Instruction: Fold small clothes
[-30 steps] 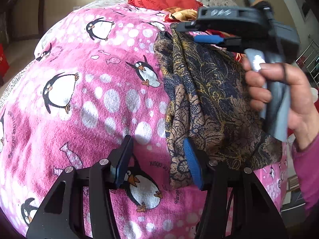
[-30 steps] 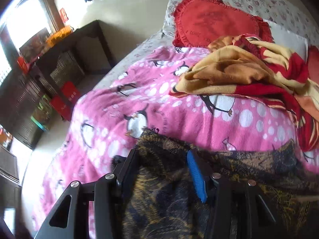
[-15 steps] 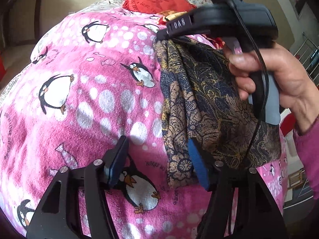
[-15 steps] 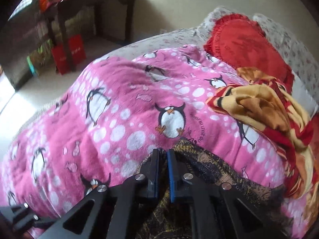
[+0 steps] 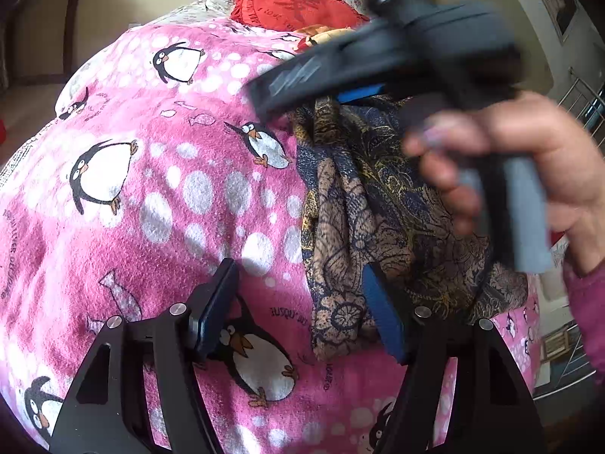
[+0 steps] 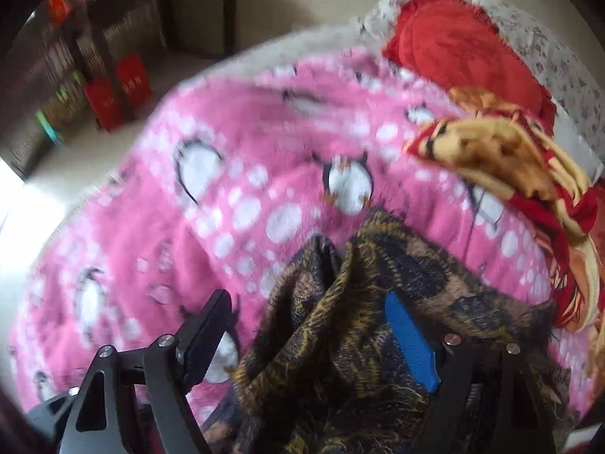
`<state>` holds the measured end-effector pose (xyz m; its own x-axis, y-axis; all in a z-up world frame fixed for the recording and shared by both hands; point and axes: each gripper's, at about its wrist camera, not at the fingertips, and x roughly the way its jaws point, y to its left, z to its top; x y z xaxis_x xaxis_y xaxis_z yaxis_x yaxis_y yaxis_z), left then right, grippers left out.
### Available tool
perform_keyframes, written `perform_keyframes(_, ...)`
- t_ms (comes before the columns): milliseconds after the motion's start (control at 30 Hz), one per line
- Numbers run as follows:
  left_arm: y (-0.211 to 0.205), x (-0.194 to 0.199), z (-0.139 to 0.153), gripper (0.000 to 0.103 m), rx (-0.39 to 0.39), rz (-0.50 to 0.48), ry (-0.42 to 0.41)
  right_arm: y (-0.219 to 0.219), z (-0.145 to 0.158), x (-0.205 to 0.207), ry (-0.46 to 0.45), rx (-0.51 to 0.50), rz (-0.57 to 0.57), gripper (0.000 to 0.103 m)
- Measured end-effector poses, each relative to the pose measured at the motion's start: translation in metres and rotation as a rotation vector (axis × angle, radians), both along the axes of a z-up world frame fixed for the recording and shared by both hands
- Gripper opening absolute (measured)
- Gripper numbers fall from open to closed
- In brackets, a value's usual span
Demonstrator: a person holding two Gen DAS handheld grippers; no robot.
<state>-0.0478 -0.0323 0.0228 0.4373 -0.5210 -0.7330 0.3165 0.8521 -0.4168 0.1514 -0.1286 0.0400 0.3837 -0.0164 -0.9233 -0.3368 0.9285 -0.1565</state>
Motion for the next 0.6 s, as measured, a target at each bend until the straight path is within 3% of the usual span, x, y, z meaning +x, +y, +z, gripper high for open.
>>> perform_keyframes(33,-0.001,0.000,0.000,0.070,-0.001,0.000,0.001,0.003,-0.004,-0.003,-0.025,-0.032,0.019,0.091)
perform_keyframes(100,-0.003,0.000,0.002,0.075,0.002,-0.002,0.007,0.009,-0.006,-0.008,-0.089,-0.089,0.042,0.075)
perform_keyframes(133,-0.006,0.000,0.004,0.079,0.010,-0.005,0.012,0.005,-0.002,-0.010,-0.114,-0.086,0.029,0.048)
perform_keyframes(167,-0.010,0.001,0.005,0.082,0.012,-0.008,0.018,-0.001,0.004,-0.012,-0.139,-0.078,0.017,0.033)
perform_keyframes(233,-0.018,0.006,0.007,0.086,0.019,0.004,0.024,-0.024,0.015,-0.011,-0.108,0.034,0.004,0.017)
perform_keyframes(333,-0.033,0.013,0.006,0.086,0.046,0.013,0.012,-0.055,0.029,-0.012,-0.071,0.197,-0.030,0.014)
perform_keyframes(400,-0.043,0.017,0.008,0.085,0.083,0.011,0.009,-0.065,0.037,-0.018,-0.080,0.245,-0.033,0.014)
perform_keyframes(433,-0.045,0.018,0.011,0.082,0.081,0.005,0.011,-0.067,0.042,-0.022,-0.084,0.270,-0.033,0.013)
perform_keyframes(500,-0.046,0.018,0.016,0.033,0.015,-0.017,0.048,-0.073,0.050,-0.028,-0.095,0.301,-0.037,0.013)
perform_keyframes(600,-0.050,0.015,0.025,0.013,-0.015,-0.024,0.052,-0.081,0.061,-0.037,-0.109,0.344,-0.040,0.013)
